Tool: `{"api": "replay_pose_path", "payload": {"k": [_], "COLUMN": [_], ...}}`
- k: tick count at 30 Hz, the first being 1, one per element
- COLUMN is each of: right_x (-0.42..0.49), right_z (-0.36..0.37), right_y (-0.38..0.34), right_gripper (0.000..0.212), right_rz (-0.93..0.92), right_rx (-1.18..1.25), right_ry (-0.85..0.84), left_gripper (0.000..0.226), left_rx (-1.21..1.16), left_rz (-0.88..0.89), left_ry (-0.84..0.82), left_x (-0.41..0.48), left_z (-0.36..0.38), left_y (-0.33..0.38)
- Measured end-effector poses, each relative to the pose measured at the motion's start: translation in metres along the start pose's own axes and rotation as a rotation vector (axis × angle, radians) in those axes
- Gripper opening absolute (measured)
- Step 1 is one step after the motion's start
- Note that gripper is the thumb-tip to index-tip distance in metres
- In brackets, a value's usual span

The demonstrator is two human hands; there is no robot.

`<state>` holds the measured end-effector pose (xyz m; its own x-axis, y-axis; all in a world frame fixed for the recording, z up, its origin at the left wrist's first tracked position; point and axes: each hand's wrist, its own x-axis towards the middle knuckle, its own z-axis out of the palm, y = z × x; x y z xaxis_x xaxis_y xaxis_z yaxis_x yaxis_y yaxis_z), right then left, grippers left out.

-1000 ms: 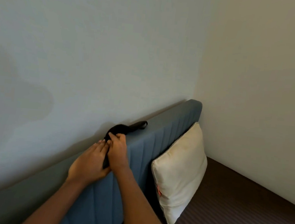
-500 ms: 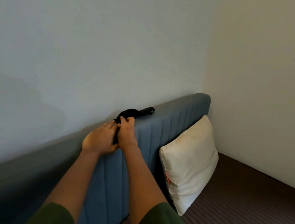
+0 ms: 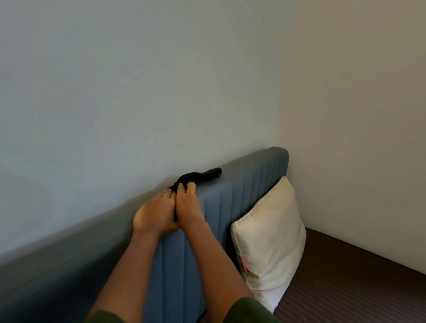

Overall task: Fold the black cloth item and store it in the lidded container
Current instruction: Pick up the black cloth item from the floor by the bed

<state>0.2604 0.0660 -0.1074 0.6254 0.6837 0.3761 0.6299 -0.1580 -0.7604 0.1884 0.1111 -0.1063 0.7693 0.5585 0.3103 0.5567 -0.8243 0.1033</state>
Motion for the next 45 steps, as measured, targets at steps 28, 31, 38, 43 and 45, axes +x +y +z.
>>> {"api": "replay_pose_path", "payload": {"k": [28, 31, 38, 43, 45], "right_x": [-0.159, -0.189, -0.272, -0.265, -0.269], "right_z": [0.068, 0.111, 0.184, 0.182, 0.186], "right_y": [-0.273, -0.296, -0.283, -0.285, -0.286], "right_gripper": [0.023, 0.021, 0.016, 0.019, 0.014], "right_rz": [-0.254, -0.238, -0.059, -0.073, -0.053], "right_rx": [-0.232, -0.252, -0.258, -0.388, -0.436], "right_ry": [0.306, 0.064, -0.093, -0.153, -0.133], "left_gripper": [0.048, 0.044, 0.056, 0.057, 0.057], "left_rx": [-0.040, -0.041, -0.080, -0.100, -0.092], "left_rz": [-0.225, -0.309, -0.224, -0.215, -0.210], "left_ry": [-0.182, -0.309, -0.092, -0.075, -0.077], "left_x": [-0.294, -0.332, -0.376, -0.377, -0.379], "left_z": [-0.176, -0.185, -0.162, -0.158, -0.158], "left_y": [-0.207, -0.237, -0.255, -0.258, -0.256]}}
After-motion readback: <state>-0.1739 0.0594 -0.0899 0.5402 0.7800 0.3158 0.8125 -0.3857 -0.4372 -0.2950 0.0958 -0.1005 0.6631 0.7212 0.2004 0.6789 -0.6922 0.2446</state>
